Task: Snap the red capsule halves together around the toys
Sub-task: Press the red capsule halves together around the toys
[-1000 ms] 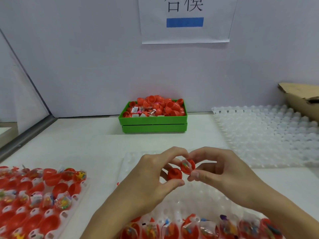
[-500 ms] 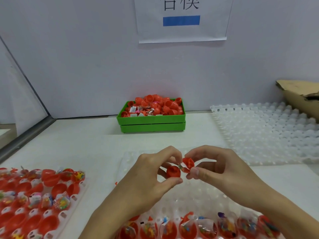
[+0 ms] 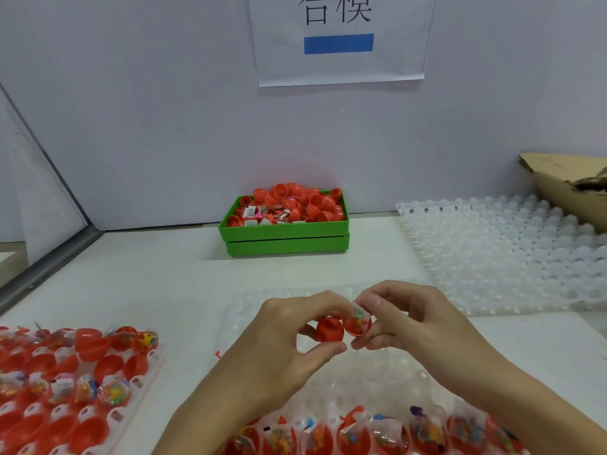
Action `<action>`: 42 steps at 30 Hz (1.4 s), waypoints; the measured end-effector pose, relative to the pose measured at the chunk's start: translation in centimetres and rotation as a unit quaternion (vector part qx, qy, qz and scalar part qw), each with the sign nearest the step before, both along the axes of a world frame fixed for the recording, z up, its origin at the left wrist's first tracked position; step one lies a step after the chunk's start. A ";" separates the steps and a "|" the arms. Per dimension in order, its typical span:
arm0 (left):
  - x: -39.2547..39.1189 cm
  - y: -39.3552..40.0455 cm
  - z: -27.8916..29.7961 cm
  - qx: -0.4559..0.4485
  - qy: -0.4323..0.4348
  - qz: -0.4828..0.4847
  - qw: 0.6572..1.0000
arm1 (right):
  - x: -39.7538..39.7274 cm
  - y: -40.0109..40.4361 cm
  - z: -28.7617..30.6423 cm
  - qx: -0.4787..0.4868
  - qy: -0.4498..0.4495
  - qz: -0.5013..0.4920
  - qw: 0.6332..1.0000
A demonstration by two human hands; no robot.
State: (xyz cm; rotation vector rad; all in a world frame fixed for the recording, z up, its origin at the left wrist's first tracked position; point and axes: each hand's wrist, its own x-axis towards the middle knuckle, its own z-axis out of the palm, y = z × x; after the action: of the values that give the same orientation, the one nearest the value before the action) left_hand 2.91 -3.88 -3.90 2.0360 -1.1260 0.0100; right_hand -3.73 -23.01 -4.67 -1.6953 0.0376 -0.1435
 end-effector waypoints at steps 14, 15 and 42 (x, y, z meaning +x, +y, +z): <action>0.0 -0.1 0.0 -0.090 0.094 0.060 0.990 | -0.2 -0.3 0.3 -0.067 -0.031 -0.037 0.997; 0.0 -0.2 0.1 -0.100 0.107 0.062 0.987 | -0.1 -0.2 0.2 -0.087 -0.052 -0.042 0.994; -0.6 -0.6 0.0 -0.129 0.139 0.034 0.981 | -0.8 0.0 0.1 -0.170 -0.196 -0.029 0.965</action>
State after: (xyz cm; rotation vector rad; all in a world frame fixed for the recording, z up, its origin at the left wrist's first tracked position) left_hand 2.29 -4.52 -3.95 1.7800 -0.8338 -0.0872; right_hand -4.49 -23.02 -4.60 -1.9790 -0.2475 -0.5534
